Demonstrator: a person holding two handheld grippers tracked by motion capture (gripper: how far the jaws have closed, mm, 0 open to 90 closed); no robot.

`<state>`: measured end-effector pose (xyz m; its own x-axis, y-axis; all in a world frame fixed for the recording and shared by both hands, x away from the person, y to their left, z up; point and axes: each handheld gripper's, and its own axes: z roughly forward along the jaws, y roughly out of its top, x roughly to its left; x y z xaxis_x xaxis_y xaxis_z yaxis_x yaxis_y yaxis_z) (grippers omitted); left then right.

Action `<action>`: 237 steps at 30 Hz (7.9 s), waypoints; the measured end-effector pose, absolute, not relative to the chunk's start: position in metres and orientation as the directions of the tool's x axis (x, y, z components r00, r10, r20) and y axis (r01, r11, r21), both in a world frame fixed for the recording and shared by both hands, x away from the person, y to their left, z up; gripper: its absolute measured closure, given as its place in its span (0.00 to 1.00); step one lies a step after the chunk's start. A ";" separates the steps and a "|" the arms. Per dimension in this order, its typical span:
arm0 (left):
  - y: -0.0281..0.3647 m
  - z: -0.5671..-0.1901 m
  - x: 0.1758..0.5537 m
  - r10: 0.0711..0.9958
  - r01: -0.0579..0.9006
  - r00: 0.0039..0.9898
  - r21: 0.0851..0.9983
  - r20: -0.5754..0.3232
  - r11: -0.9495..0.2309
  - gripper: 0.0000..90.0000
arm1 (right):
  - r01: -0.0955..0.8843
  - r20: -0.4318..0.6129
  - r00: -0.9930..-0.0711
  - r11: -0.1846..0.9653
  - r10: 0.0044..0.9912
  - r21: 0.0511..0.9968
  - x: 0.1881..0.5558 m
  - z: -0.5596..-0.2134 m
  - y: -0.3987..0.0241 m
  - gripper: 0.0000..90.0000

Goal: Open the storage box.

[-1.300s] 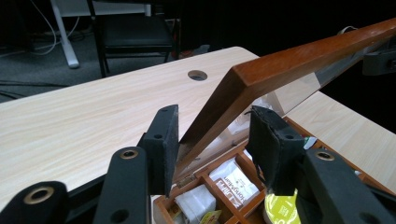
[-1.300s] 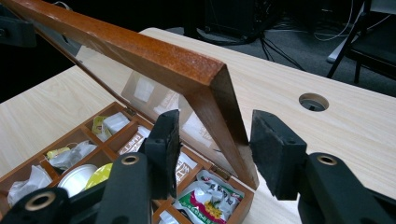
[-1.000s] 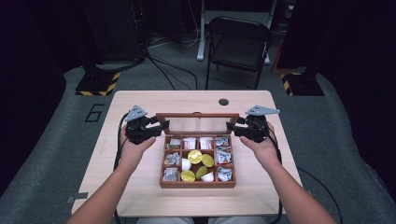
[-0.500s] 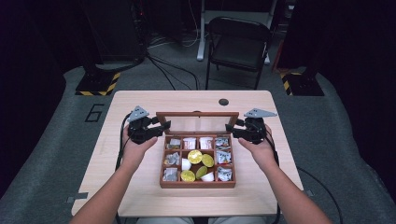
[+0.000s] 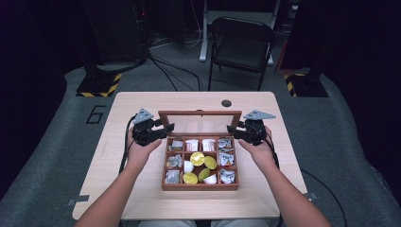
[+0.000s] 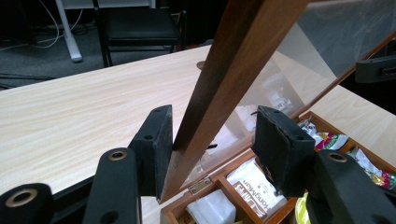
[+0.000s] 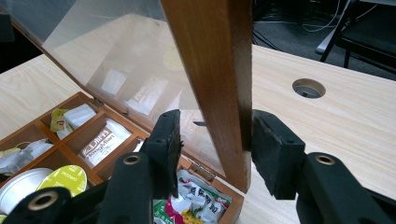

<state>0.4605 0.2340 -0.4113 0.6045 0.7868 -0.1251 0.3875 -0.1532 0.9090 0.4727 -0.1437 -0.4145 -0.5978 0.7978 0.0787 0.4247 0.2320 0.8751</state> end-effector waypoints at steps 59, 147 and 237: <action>0.228 -0.463 0.482 0.829 0.479 0.529 0.870 -0.183 -0.113 0.58 | 0.484 0.108 -0.564 0.222 0.819 0.846 0.491 -0.448 -0.142 0.59; 0.211 -0.485 0.513 0.863 0.579 0.436 0.814 -0.255 -0.052 0.42 | 0.607 0.156 -0.467 0.187 0.870 0.773 0.522 -0.468 -0.125 0.49; 0.215 -0.505 0.529 0.829 0.708 0.343 0.701 -0.442 0.081 0.34 | 0.741 0.325 -0.377 0.072 0.867 0.667 0.543 -0.484 -0.127 0.39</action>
<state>0.5291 0.2152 -0.5047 0.3431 0.8286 -0.4424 0.7084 0.0810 0.7012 0.5429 -0.1271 -0.4843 -0.3766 0.8674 0.3254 0.7414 0.0716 0.6673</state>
